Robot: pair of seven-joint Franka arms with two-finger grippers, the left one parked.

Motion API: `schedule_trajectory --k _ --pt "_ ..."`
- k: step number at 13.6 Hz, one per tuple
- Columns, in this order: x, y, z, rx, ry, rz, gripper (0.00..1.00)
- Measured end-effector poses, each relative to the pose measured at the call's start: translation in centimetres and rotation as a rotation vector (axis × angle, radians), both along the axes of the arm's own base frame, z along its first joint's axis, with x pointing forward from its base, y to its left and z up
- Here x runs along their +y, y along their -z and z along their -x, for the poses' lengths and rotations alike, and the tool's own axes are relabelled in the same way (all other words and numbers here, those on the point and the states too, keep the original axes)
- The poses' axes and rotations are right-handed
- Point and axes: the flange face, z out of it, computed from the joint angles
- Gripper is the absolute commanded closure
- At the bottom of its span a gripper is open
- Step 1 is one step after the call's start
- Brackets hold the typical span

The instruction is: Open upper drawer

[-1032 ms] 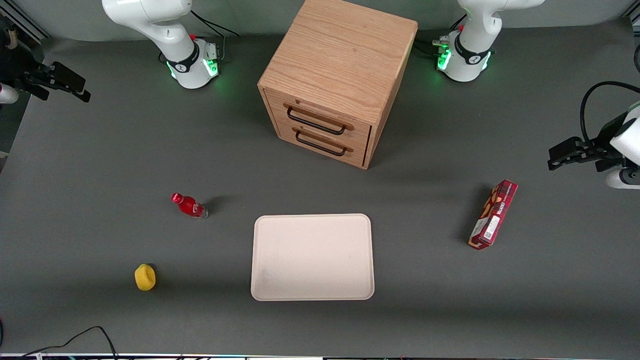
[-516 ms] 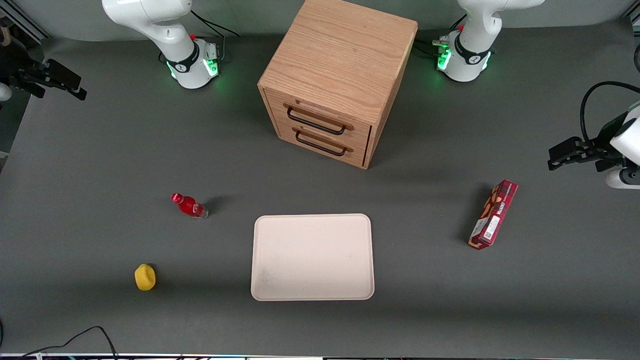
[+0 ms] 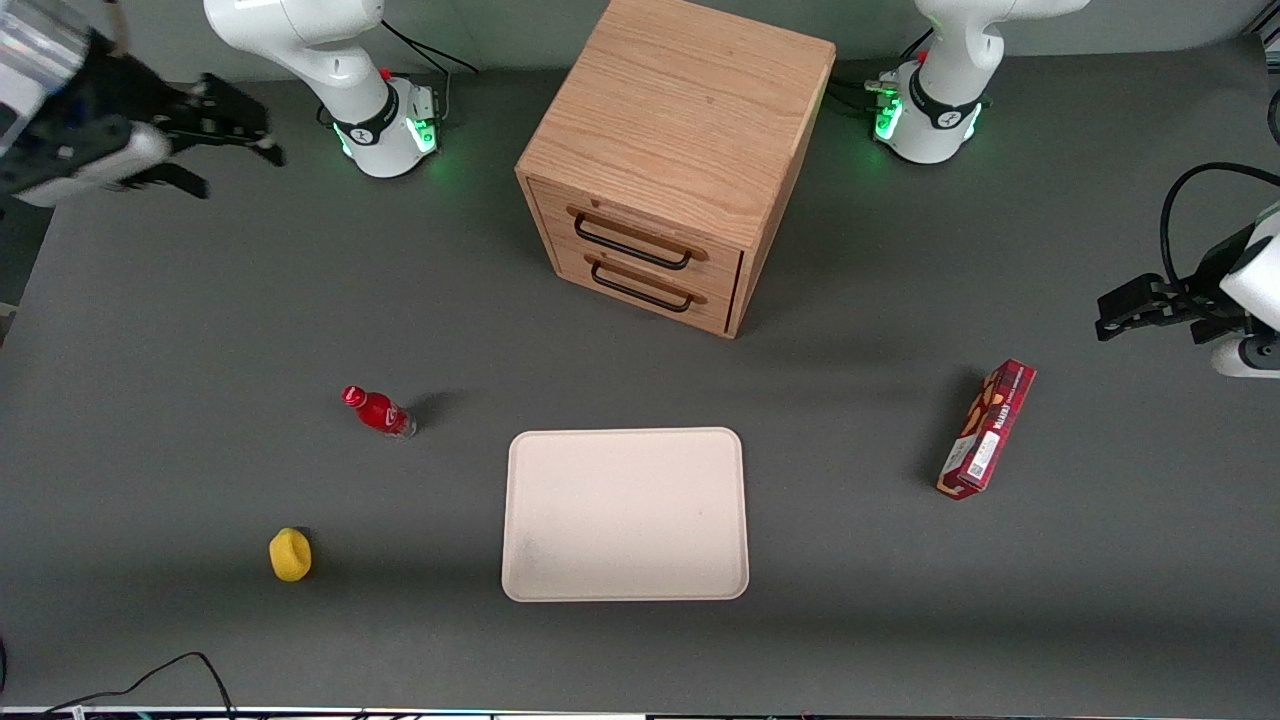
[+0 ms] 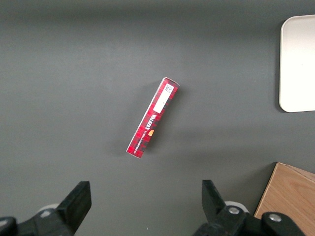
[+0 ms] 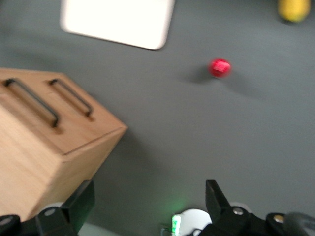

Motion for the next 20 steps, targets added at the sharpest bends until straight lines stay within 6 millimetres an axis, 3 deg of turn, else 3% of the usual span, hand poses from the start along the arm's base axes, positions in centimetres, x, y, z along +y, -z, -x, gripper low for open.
schedule_trajectory --k 2,4,10,15,20 --pt "6.7 1.7 -0.3 0.024 -0.197 -0.044 0.0" --pt "12.0 4.4 -0.5 0.058 -0.362 -0.127 0.0" --pt "21.5 16.1 -3.3 0.184 -0.498 -0.286 0.0" --pt "26.5 24.5 -3.9 0.219 -0.534 -0.303 0.0" --pt "28.7 27.5 -3.8 0.203 -0.543 -0.31 0.0"
